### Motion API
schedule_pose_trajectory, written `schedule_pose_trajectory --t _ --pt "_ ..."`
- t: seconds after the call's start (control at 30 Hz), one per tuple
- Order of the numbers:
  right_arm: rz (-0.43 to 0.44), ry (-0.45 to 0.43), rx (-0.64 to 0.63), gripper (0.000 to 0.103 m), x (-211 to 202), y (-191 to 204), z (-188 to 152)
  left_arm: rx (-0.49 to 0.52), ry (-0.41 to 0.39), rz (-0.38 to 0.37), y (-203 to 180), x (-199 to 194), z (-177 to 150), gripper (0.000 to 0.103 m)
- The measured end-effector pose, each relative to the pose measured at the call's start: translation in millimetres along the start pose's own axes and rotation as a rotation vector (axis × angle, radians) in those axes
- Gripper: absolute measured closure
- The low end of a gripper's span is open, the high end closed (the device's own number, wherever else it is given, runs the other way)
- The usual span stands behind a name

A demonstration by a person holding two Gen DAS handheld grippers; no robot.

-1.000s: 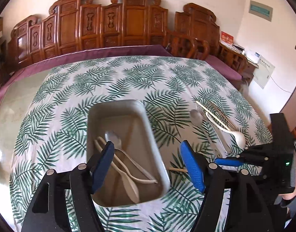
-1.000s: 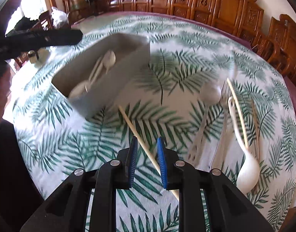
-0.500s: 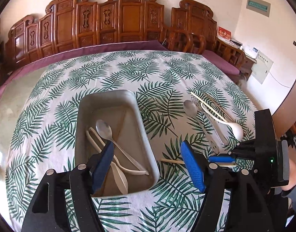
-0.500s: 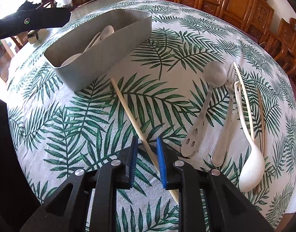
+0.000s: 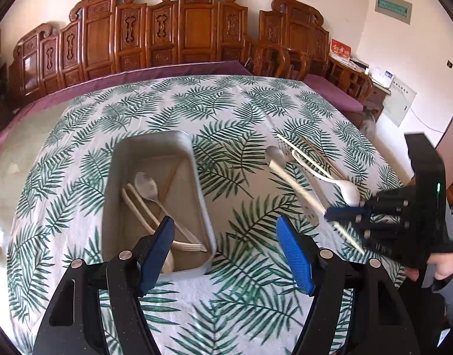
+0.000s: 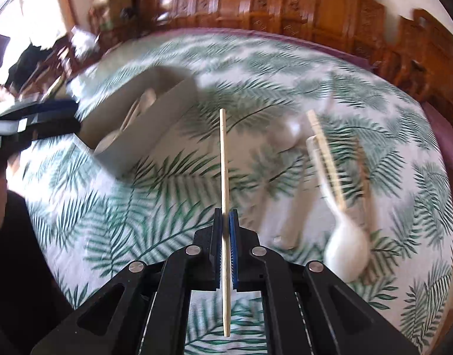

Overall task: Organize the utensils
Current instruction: 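Grasp a wooden chopstick from the pile with the right tool, then grasp a metal spoon by its handle with the left tool while the right tool holds the chopstick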

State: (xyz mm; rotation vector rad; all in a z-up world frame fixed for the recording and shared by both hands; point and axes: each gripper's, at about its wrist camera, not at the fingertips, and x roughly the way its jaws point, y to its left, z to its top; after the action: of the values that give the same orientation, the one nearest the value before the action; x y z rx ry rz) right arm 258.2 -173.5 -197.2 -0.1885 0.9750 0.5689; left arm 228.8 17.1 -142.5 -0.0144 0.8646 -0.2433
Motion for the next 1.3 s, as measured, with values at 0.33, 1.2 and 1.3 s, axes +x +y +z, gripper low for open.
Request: schedule_pose_trajectory --t 0.33,1.2,1.3 --pt "-0.053 -0.094 0.118 0.097 0.9 -71.8 26.9 0.008 0.042 -0.029 -38.5 41.5 22.7 0.041" --pt "-0.07 -0.159 0.214 0.097 2.6 -158.4 20.6 0.046 0.256 0.049 -104.1 192.5 54.3 0.068" --pt "-0.064 -0.162 0.206 0.097 1.5 -156.1 21.5 0.07 0.254 0.08 -109.4 191.6 53.7 0.069"
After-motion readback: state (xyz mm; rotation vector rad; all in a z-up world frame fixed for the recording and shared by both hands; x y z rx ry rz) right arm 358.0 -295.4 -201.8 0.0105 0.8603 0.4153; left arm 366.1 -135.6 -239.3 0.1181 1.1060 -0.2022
